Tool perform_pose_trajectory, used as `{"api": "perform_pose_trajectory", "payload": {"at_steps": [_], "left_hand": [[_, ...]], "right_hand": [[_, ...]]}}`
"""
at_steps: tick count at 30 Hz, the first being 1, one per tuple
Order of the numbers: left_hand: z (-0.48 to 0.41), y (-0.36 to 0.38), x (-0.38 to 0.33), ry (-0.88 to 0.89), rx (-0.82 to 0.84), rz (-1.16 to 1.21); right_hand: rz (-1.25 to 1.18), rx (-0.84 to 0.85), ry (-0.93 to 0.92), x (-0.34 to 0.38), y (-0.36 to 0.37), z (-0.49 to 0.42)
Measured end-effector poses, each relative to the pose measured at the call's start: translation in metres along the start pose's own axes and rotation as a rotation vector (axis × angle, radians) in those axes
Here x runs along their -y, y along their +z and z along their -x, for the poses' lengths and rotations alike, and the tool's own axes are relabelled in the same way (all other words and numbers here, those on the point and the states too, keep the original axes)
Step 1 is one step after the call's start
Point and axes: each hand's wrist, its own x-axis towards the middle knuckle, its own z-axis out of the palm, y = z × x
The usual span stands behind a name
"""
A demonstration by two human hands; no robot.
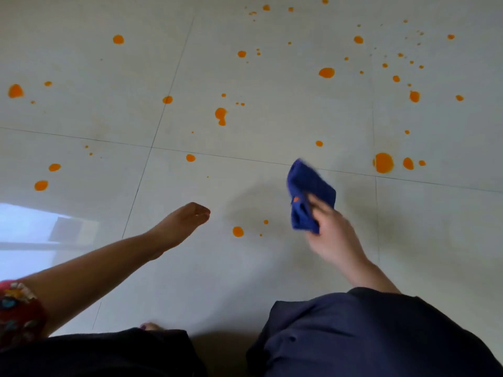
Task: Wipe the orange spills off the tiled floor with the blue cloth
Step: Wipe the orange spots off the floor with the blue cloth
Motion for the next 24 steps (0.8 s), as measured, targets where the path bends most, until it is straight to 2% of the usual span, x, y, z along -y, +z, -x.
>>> {"api": "perform_pose_trajectory", "payload": {"at_steps": [2,3,5,6,10,12,14,18,19,22,24], "left_hand": [[-0.009,0.002,0.01,0.069,-0.038,-0.185],[-0.014,0.002,0.015,0.108,-0.044,-0.256],[-0.023,0.002,0.024,0.187,-0.032,-0.371],[-0.026,0.001,0.03,0.221,-0.021,-0.442],[-0.044,-0.01,0.044,0.336,-0.012,-0.764],[-0.05,-0.017,0.05,0.354,-0.056,-0.779],[-0.055,-0.023,0.061,0.328,-0.099,-0.755],[-0.054,-0.023,0.093,0.258,-0.123,-0.771],[-0.054,-0.021,0.1,0.256,-0.123,-0.768],[-0.06,-0.013,0.115,0.26,-0.128,-0.751],[-0.066,-0.012,0.119,0.265,-0.136,-0.737]], "right_hand": [[0.123,0.304,0.067,-0.009,0.022,0.013],[0.11,0.303,0.139,-0.01,0.031,0.018],[0.186,0.086,0.194,-0.014,0.046,0.016],[0.272,0.047,0.214,-0.014,0.055,0.011],[0.511,0.162,0.209,-0.025,0.097,0.005],[0.547,0.196,0.13,-0.037,0.105,0.018],[0.508,0.16,0.063,-0.054,0.101,0.02],[0.401,0.015,0.122,-0.046,0.099,-0.03],[0.397,-0.014,0.059,-0.036,0.108,-0.036],[0.463,0.107,-0.275,-0.027,0.128,0.001],[0.465,0.147,-0.383,-0.044,0.117,0.028]]}}
